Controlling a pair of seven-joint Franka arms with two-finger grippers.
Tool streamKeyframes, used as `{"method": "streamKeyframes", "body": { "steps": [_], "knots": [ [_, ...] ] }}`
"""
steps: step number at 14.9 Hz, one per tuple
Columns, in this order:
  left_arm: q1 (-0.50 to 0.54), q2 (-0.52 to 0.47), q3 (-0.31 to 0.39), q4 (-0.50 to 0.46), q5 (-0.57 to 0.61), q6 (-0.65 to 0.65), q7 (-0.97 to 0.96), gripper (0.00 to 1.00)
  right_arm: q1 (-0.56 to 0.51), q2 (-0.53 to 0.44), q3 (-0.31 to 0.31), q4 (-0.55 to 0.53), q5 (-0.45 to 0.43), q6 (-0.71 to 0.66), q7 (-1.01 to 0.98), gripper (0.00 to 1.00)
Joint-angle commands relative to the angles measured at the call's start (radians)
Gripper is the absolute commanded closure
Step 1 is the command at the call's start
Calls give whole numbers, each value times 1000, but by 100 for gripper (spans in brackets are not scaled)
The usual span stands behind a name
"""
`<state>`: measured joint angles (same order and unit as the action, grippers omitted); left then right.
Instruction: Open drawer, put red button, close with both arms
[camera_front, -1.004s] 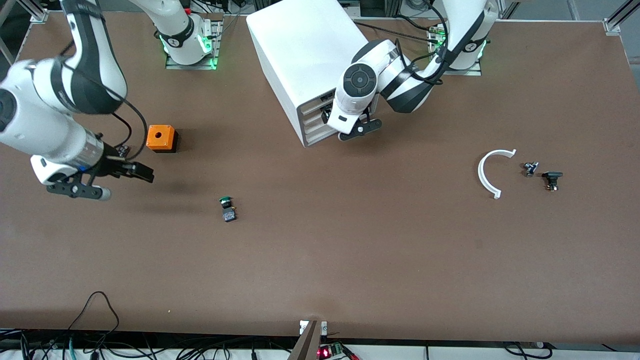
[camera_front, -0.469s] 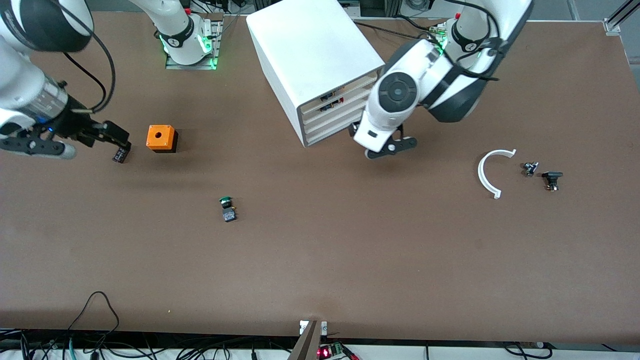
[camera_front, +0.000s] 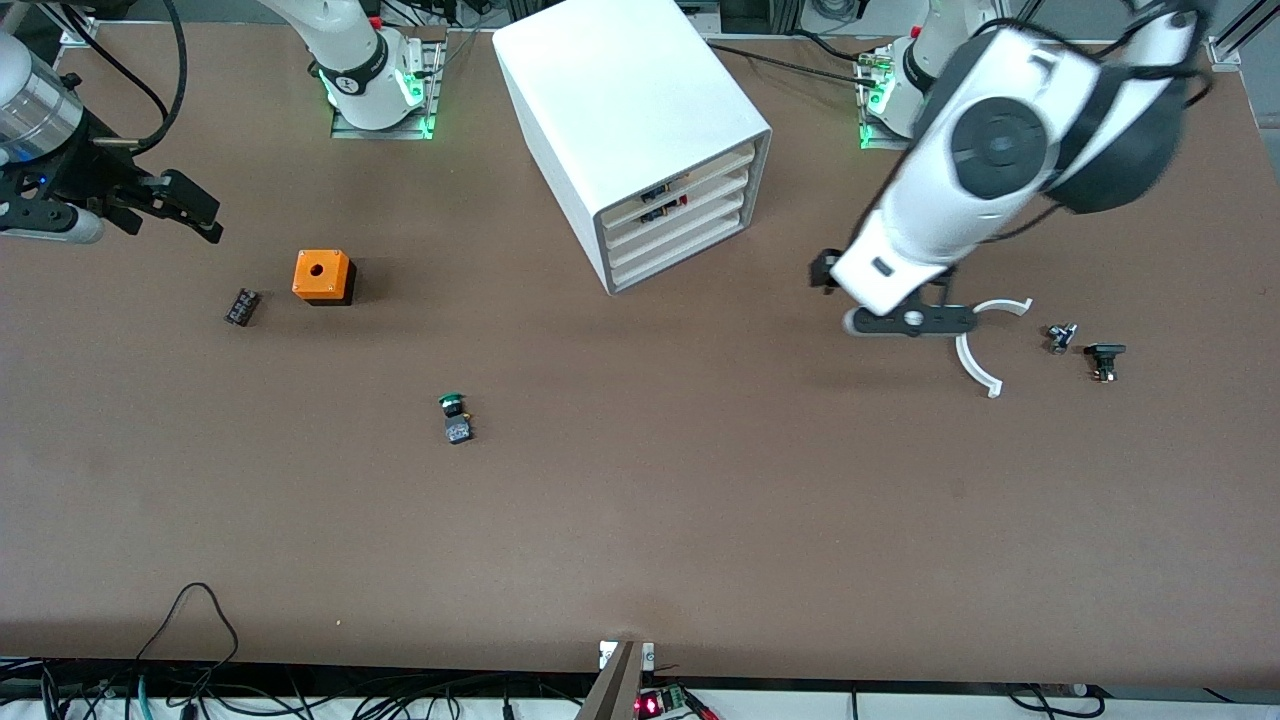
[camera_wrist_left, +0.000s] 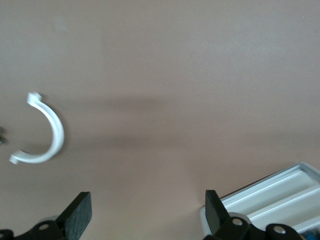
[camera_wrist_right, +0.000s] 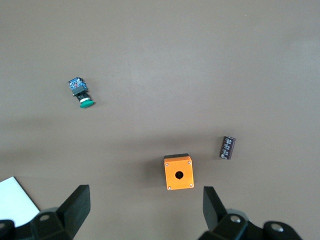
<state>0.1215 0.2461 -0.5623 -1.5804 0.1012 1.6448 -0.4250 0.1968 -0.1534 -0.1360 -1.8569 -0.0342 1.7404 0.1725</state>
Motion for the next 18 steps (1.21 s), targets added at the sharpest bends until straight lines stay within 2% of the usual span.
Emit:
{"method": "streamKeyframes", "body": {
  "steps": [1, 4, 6, 7, 9, 10, 12, 14, 18],
  "knots": [
    [82, -36, 19, 53, 2, -48, 217, 0, 1, 30, -2, 60, -10, -25, -13, 0],
    [54, -143, 192, 8, -58, -36, 401, 0, 1, 74, 1, 160, -10, -102, -8, 0],
    [-44, -197, 379, -35, -103, -34, 581, 0, 4, 75, 1, 171, -12, -105, -21, 0],
    [-78, -217, 447, -45, -123, -34, 616, 0, 7, 77, 1, 173, -7, -105, -10, 0],
    [-130, -292, 519, -105, -123, 16, 612, 0, 9, 83, 1, 173, -9, -104, -22, 0],
    [-140, -330, 528, -154, -120, 68, 605, 0, 9, 84, 3, 173, -12, -104, -21, 0],
    [-161, -356, 530, -206, -69, 75, 588, 0, 10, 84, 4, 174, -10, -99, -22, 0],
    [-175, -355, 539, -207, -60, 64, 513, 0, 10, 84, 4, 174, -10, -104, -21, 0],
    [-166, -305, 538, -156, -72, 37, 505, 0, 7, 83, 3, 174, -9, -105, -22, 0]
  ]
}}
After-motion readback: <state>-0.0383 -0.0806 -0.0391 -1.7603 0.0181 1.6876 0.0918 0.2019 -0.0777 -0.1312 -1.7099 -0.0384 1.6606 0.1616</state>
